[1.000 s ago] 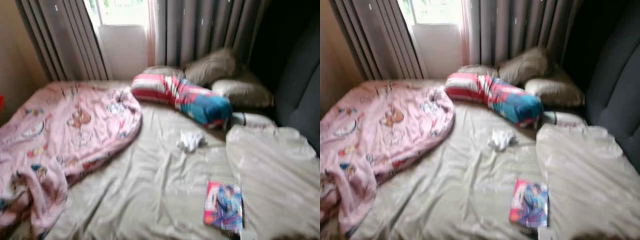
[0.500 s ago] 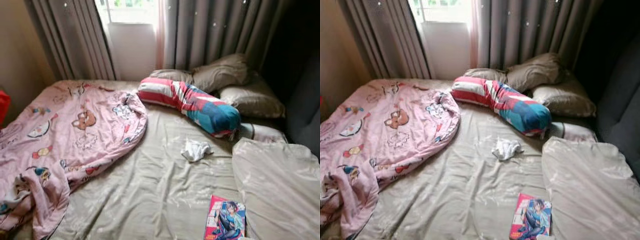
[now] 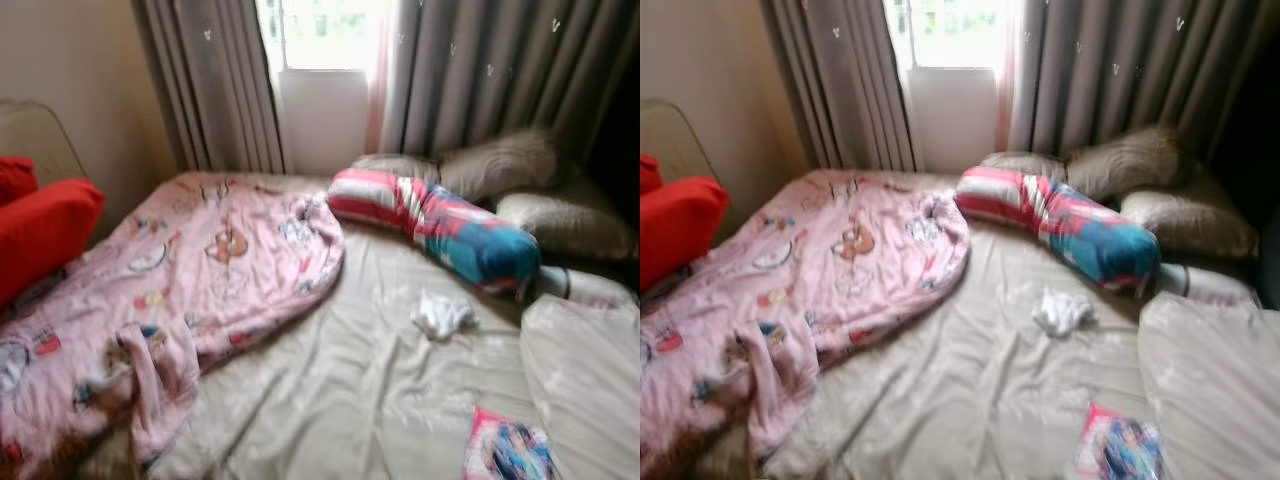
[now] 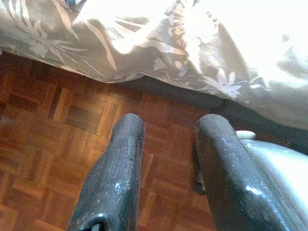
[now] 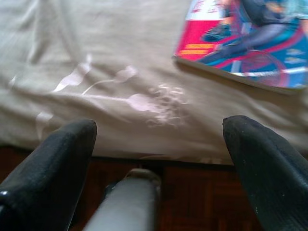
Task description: Clean up the room
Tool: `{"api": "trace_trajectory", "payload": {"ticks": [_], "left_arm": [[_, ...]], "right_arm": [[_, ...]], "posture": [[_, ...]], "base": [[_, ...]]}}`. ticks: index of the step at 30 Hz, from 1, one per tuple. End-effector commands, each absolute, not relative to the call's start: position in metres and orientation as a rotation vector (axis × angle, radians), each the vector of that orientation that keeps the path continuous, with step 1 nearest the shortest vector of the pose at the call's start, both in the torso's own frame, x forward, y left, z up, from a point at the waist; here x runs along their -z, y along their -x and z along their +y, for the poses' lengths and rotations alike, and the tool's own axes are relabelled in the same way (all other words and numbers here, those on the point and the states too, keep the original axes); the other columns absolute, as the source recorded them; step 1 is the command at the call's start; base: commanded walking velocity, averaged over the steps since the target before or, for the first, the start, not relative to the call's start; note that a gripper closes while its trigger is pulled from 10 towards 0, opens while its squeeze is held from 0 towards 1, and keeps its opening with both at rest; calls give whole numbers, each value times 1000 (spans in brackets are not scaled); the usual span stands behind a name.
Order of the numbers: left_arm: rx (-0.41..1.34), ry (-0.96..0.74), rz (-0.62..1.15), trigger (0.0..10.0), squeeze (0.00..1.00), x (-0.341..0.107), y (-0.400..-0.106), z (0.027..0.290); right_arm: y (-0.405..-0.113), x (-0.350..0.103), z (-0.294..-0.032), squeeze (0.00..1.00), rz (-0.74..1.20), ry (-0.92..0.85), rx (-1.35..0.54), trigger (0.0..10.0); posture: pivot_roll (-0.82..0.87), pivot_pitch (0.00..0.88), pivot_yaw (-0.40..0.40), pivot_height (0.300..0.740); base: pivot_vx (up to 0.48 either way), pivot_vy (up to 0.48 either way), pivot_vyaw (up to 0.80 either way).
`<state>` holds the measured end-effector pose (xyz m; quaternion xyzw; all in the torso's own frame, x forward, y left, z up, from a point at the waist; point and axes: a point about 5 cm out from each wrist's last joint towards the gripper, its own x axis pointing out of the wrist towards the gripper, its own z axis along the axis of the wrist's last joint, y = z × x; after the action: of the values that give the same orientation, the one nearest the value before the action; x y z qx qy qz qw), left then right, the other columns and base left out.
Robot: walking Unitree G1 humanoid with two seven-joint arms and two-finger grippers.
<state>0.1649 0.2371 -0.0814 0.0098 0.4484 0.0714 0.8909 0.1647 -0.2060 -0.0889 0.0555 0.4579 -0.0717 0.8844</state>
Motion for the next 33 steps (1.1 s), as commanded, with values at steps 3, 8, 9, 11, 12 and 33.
{"api": "trace_trajectory", "payload": {"ticks": [3, 8, 9, 11, 12, 33], "left_arm": [[-160, -38, 930, 10000, 0, 79, -166, 246], [-158, -39, 931, 10000, 0, 79, -166, 245], [-158, -39, 932, 10000, 0, 79, -165, 245], [-157, -39, 932, 10000, 0, 79, -165, 245], [-156, -40, 932, 10000, 0, 79, -165, 245], [-152, -43, 943, 10000, 0, 81, -162, 244]], "right_arm": [[-172, 88, -192, 0, 937, -134, 110, 10000], [-171, 88, -192, 0, 939, -134, 107, 10000], [-171, 88, -192, 0, 939, -134, 106, 10000], [-171, 88, -192, 0, 940, -135, 105, 10000], [-171, 88, -192, 0, 941, -136, 105, 10000], [-168, 90, -192, 0, 946, -128, 92, 10000]], "posture": [[-2, 0, 6, 740], [-3, 0, 7, 740], [-3, 0, 6, 740], [-3, 0, 6, 740], [-3, 0, 6, 740], [3, 0, -2, 740]], "base": [[0, 480, 0], [0, 480, 0], [0, 480, 0], [0, 480, 0], [0, 480, 0], [0, 480, 0]]}}
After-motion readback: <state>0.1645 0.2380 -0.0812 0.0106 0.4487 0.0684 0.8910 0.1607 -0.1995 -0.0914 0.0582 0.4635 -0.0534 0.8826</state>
